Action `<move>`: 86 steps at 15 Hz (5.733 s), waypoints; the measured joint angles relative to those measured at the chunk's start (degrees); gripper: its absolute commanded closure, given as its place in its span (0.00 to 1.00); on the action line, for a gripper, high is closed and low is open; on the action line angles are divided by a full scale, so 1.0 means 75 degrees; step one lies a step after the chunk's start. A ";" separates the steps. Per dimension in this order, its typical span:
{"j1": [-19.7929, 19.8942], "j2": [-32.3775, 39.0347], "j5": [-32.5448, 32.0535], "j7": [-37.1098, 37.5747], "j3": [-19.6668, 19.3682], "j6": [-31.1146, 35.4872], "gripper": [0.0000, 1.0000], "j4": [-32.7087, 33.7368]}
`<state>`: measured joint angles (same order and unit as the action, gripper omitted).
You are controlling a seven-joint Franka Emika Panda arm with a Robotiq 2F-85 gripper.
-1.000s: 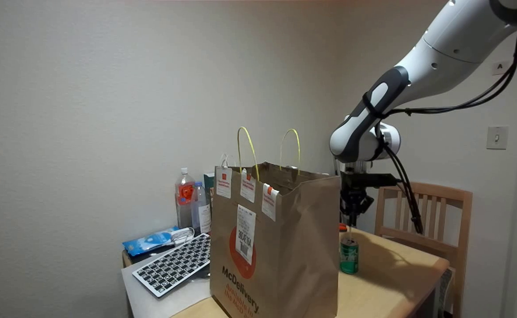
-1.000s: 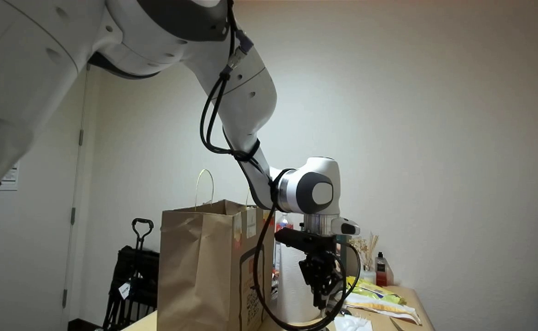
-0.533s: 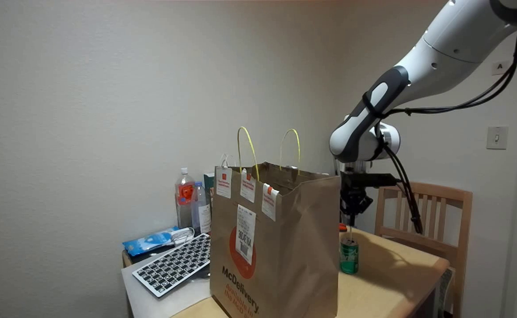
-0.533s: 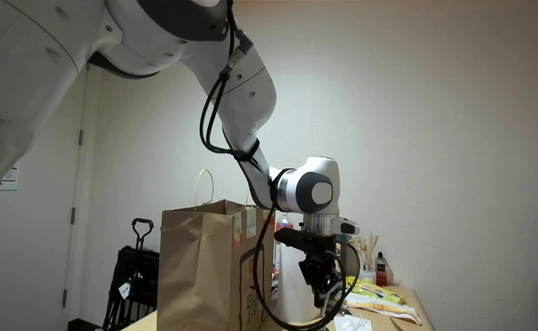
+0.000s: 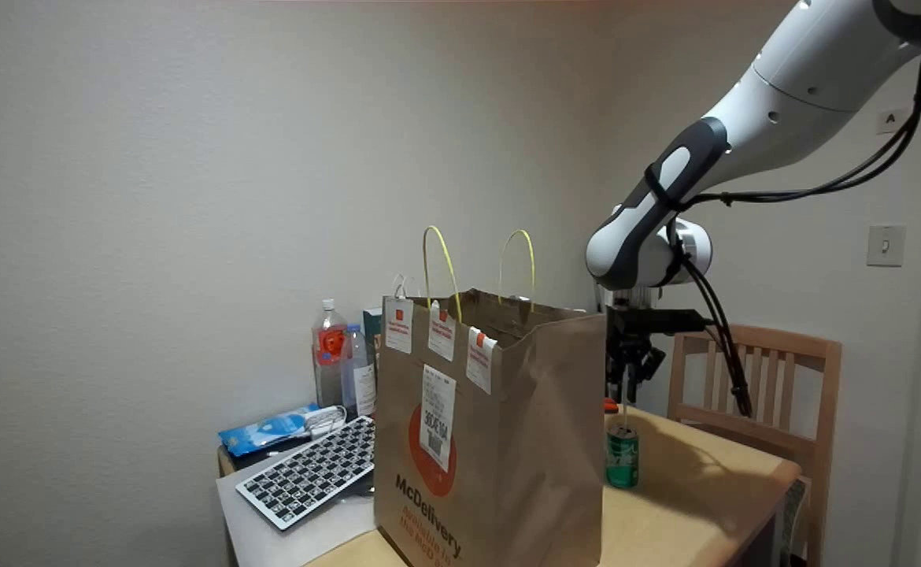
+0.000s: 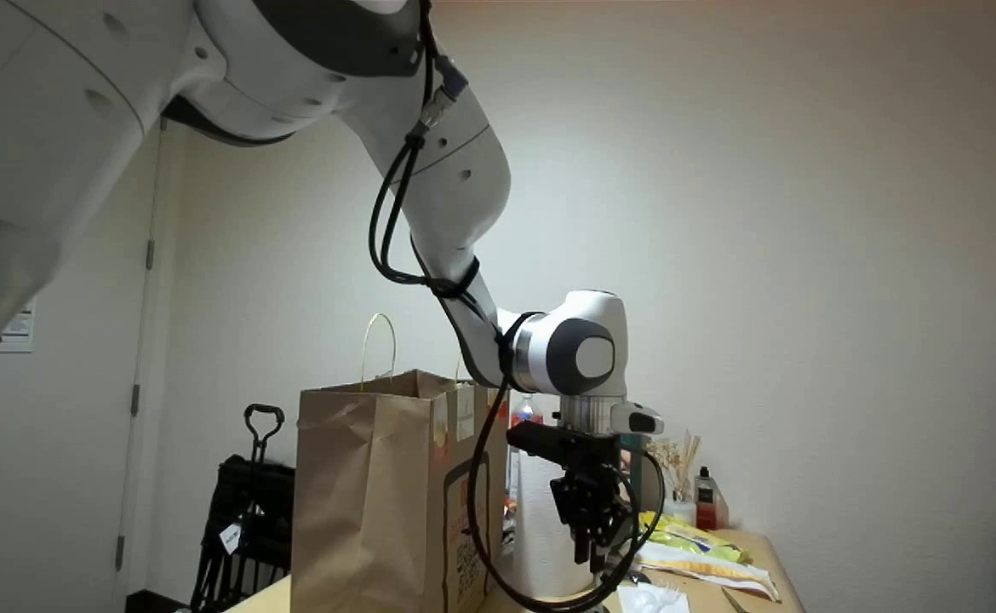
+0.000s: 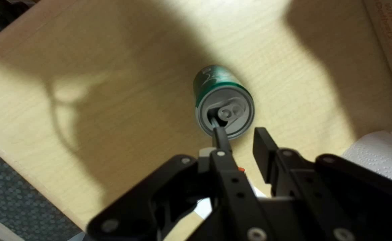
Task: Remove the straw from the can
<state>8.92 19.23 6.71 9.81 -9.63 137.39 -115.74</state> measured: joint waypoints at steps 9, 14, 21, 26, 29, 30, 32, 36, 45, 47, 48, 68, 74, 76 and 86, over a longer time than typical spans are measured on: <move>0.0011 0.0005 0.0000 0.0000 -0.0015 0.0000 0.00 0.0007; 0.0035 0.0038 0.0000 0.0001 -0.0046 0.0000 0.00 0.0072; 0.0089 0.0251 0.0001 0.0016 -0.0083 -0.0001 0.32 0.0337; 0.0089 0.0341 0.0001 0.0016 -0.0081 -0.0001 0.67 0.0419; 0.0089 0.0376 0.0000 0.0016 -0.0080 -0.0001 0.85 0.0431; 0.0089 0.0390 0.0000 0.0016 -0.0079 -0.0001 0.93 0.0435; 0.0089 0.0410 0.0001 0.0016 -0.0078 -0.0001 0.99 0.0437; 0.0089 0.0423 0.0001 0.0016 -0.0078 -0.0001 0.99 0.0437; 0.0078 0.0329 0.0001 0.0016 -0.0061 0.0001 1.00 0.0458; 0.0068 0.0186 0.0001 0.0016 -0.0045 0.0001 1.00 0.0459; 0.0063 0.0096 0.0001 0.0016 -0.0039 0.0001 1.00 0.0459; -0.0121 -0.1575 -0.0412 0.0686 -0.0055 -0.0039 1.00 -0.0116; -0.0231 -0.2472 -0.0578 0.1007 0.0008 -0.0132 0.98 -0.0379; -0.0230 -0.2572 -0.0578 0.1007 0.0016 -0.0146 0.98 -0.0389; -0.0232 -0.2650 -0.0765 0.1008 0.0092 -0.0043 1.00 -0.0029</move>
<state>7.18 -0.65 0.97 17.36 -8.94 137.06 -115.96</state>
